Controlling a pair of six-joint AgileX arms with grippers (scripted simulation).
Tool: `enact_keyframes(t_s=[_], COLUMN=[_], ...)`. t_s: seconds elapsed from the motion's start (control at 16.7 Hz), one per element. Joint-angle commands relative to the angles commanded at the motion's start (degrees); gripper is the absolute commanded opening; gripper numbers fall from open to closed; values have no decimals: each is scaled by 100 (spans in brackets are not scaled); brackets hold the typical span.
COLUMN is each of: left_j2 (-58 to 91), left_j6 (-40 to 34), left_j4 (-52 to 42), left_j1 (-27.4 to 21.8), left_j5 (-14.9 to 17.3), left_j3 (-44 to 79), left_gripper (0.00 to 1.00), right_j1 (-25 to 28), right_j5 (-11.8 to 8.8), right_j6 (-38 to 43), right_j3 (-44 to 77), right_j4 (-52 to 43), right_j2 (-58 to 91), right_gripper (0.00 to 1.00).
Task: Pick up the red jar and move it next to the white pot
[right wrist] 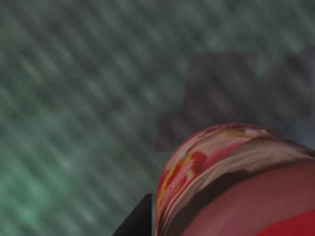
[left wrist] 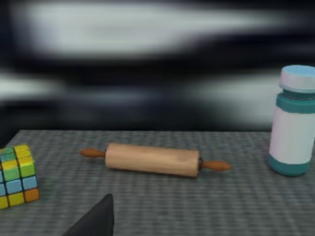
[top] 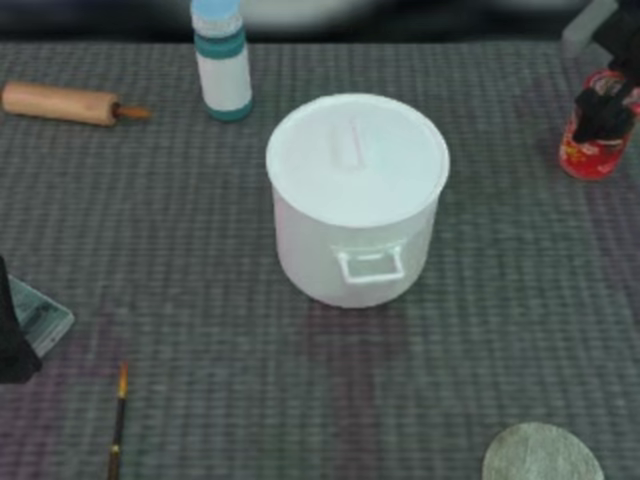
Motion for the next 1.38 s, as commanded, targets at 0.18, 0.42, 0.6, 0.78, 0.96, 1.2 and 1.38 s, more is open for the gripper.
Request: enact_keyframes(t_s=[0.18, 0.42, 0.6, 0.78, 0.96, 1.2, 1.38], left_j2=[0, 0, 0, 0, 0, 0, 0], left_j6=[0, 0, 0, 0, 0, 0, 0], left_j4=[0, 0, 0, 0, 0, 0, 0], left_j1=[0, 0, 0, 0, 0, 0, 0], left_j5=[0, 0, 0, 0, 0, 0, 0], left_j3=[0, 0, 0, 0, 0, 0, 0], left_gripper=[100, 100, 100, 100, 100, 100, 100], right_j1=[0, 0, 0, 0, -22, -9, 10], right_j5=[0, 0, 0, 0, -1, -12, -27], right_j6=[0, 0, 0, 0, 10, 14, 0], right_j3=[0, 0, 0, 0, -11, -665, -1656], right_j4=[0, 0, 0, 0, -2, -5, -6], right_j2=[0, 0, 0, 0, -17, -668, -1658], right_gripper=[25, 0, 0, 0, 0, 0, 0])
